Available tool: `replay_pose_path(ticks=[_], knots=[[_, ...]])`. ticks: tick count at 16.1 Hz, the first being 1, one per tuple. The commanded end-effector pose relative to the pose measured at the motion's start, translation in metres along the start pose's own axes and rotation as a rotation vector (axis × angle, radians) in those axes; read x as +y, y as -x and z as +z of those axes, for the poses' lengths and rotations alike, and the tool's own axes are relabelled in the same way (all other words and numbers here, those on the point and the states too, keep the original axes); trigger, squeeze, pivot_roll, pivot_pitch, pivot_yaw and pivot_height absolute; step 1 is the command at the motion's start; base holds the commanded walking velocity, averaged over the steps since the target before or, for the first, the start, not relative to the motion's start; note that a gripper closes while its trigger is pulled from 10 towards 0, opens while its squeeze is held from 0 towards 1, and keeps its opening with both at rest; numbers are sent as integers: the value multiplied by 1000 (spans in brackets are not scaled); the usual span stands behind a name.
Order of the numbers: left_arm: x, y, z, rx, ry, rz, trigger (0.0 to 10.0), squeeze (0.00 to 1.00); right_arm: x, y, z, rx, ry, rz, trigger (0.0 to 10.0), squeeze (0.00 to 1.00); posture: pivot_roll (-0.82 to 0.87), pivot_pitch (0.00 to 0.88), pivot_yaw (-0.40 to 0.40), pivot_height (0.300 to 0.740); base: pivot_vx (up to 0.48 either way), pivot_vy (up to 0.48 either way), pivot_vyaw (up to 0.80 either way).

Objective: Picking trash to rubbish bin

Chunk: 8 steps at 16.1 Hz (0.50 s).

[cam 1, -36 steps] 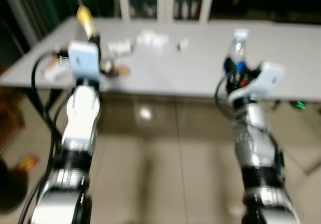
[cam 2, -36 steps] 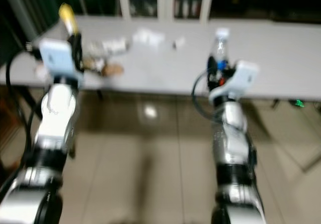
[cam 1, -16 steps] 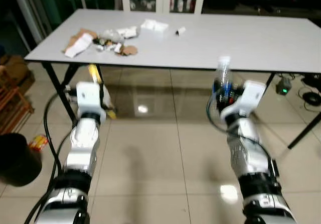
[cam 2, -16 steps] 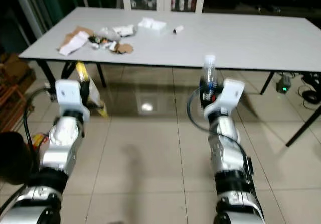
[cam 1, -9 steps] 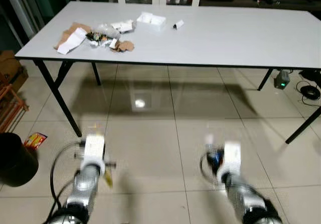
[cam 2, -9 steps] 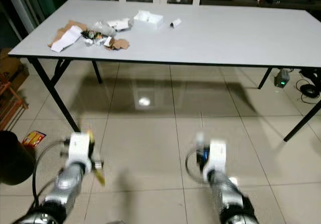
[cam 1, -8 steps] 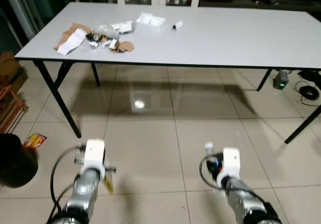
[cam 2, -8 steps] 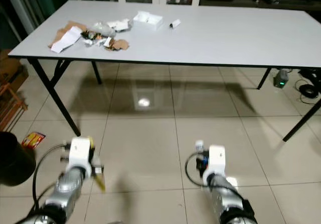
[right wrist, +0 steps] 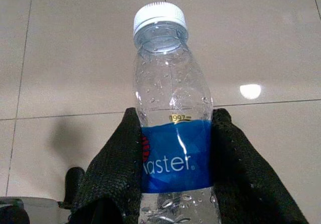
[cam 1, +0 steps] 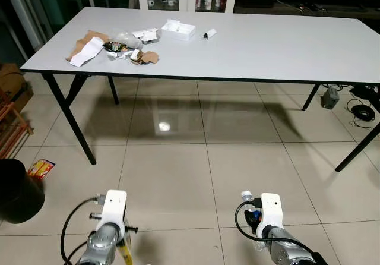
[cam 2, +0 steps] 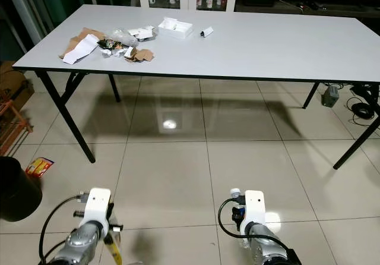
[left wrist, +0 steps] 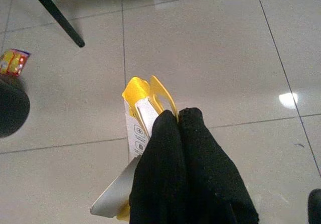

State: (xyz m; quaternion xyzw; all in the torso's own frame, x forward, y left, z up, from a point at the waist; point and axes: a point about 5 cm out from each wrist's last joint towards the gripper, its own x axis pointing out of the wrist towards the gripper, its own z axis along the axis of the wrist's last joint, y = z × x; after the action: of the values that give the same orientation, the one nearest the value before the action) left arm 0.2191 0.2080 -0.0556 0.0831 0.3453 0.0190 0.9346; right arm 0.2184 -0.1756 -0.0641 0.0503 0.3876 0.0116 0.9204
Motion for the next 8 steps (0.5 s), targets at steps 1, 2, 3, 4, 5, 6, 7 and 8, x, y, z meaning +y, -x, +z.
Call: replay_pose_path(ticks=[1, 2, 3, 4, 5, 6, 7, 8], knots=[[-2, 0, 0, 3, -8, -12, 10000, 0, 0, 0, -1, 8, -2, -3, 10000, 0, 34, 5, -28, 740, 0, 0, 0], [-2, 0, -2, 8, -6, -13, 10000, 0, 1, 1, -4, 13, 1, -1, 10000, 0, 36, 7, -29, 740, 0, 0, 0], [-2, 0, -2, 11, -4, -12, 10000, 0, 1, 1, -5, 23, 13, -1, 10000, 0, 40, 12, -30, 740, 0, 0, 0], [-4, 1, -3, 14, -1, -12, 10000, 0, 1, 1, -8, 36, 32, 4, 10000, 0, 43, 14, -31, 740, 0, 0, 0], [-6, 1, -3, 13, -1, -14, 10000, 0, 1, 1, -9, 37, 20, 4, 10000, 0, 46, 16, -32, 740, 0, 0, 800], [-6, 1, -3, 13, -1, -15, 10000, 0, 1, 1, -9, 37, 17, 3, 10000, 0, 46, 16, -32, 740, 0, 0, 800], [-7, 1, -3, 12, 0, -16, 10000, 0, 1, 1, -8, 36, 15, 2, 10000, 0, 46, 19, -32, 740, 0, 0, 800], [-8, 1, -4, 11, 3, -17, 10000, 0, 1, 2, -9, 36, 14, 1, 10000, 0, 45, 21, -31, 740, 0, 0, 800]])
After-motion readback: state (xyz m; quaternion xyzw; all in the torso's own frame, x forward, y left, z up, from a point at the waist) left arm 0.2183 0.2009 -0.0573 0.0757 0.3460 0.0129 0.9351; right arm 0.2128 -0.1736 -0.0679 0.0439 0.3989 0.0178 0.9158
